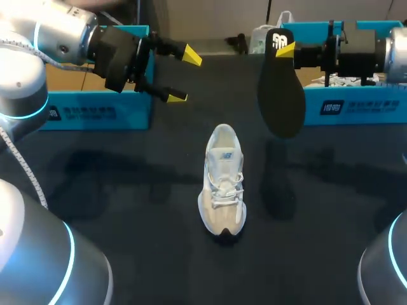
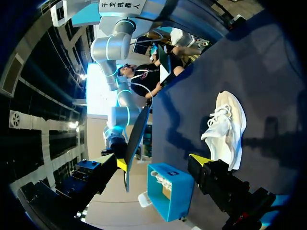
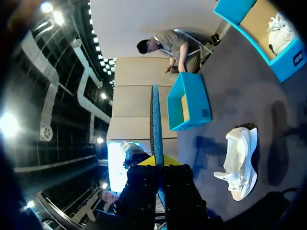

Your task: Take the shoe out of the shoebox, open the shoe tongue, remove and reinsert the insole, then place the shoe into the shoebox

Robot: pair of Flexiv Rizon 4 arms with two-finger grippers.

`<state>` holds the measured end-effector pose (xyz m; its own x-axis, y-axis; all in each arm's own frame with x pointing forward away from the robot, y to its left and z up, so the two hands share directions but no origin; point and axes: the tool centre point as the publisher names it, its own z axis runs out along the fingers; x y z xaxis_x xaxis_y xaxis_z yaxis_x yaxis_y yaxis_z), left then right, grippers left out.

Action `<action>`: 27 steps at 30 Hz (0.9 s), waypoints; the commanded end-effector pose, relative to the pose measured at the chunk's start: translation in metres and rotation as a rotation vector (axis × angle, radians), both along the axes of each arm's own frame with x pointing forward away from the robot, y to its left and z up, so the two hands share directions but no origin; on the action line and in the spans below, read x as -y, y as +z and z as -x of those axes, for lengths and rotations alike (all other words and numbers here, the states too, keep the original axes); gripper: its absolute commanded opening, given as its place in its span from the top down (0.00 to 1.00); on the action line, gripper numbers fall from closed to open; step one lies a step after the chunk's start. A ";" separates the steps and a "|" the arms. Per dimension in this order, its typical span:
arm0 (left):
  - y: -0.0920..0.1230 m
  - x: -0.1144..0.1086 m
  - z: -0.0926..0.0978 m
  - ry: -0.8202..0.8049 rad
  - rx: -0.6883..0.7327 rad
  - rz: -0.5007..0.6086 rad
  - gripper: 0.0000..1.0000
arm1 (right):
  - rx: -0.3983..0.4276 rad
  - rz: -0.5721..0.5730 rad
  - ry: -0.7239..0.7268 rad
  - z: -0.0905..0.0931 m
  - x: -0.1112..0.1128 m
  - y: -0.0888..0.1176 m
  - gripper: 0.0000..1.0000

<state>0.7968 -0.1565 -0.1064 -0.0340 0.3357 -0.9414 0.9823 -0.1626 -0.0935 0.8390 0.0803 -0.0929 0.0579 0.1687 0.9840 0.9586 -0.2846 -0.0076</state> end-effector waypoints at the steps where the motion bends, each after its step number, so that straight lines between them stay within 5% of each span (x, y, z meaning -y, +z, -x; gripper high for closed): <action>1: -0.008 0.000 0.002 0.002 -0.005 0.071 0.00 | -0.001 0.003 -0.001 0.000 -0.001 0.000 1.00; 7: -0.008 0.000 0.000 0.051 0.098 0.181 0.00 | -0.062 -0.093 -0.058 -0.010 -0.007 -0.001 1.00; 15: -0.010 0.005 -0.012 0.099 0.124 0.258 0.00 | -0.197 -0.078 -0.081 -0.020 -0.025 0.003 1.00; 27: -0.012 0.035 -0.018 0.165 0.088 0.360 0.00 | -0.199 -0.102 -0.066 -0.034 -0.069 -0.007 1.00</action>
<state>0.8134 -0.1779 -0.1162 0.0275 0.0093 -0.9996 0.9994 -0.0210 0.0273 0.8626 0.1303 -0.0937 0.2601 0.0604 0.9637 0.9146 -0.3354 -0.2258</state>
